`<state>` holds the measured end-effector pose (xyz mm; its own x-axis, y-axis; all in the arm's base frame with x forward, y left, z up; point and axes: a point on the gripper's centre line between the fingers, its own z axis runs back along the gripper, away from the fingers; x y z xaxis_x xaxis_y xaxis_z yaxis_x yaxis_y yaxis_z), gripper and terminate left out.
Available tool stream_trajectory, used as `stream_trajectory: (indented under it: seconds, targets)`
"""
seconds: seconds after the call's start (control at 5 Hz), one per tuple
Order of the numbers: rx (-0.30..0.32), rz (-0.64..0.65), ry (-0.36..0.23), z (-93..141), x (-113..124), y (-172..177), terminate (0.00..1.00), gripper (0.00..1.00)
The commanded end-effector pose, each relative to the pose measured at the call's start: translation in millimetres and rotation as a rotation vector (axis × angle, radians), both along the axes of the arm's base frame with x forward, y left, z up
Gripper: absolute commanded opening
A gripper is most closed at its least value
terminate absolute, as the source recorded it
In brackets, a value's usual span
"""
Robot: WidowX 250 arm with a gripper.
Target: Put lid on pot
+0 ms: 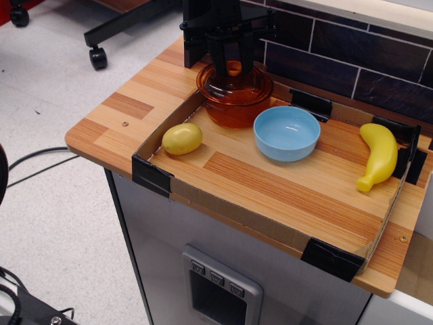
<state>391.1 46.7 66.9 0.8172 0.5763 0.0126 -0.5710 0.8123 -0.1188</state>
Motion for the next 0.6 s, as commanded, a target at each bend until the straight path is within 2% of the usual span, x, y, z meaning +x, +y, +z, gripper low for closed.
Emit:
stream_trajectory:
  seconds: [0.0, 0.2, 0.4]
  targets:
    - [0.011, 0.019, -0.065, 24.0, 10.2, -6.2, 0.00, 0.00]
    - [0.016, 0.031, -0.061, 24.0, 14.3, -3.3, 0.00, 0.00]
    - [0.000, 0.042, -0.052, 25.1, 11.4, 0.9, 0.00, 1.00]
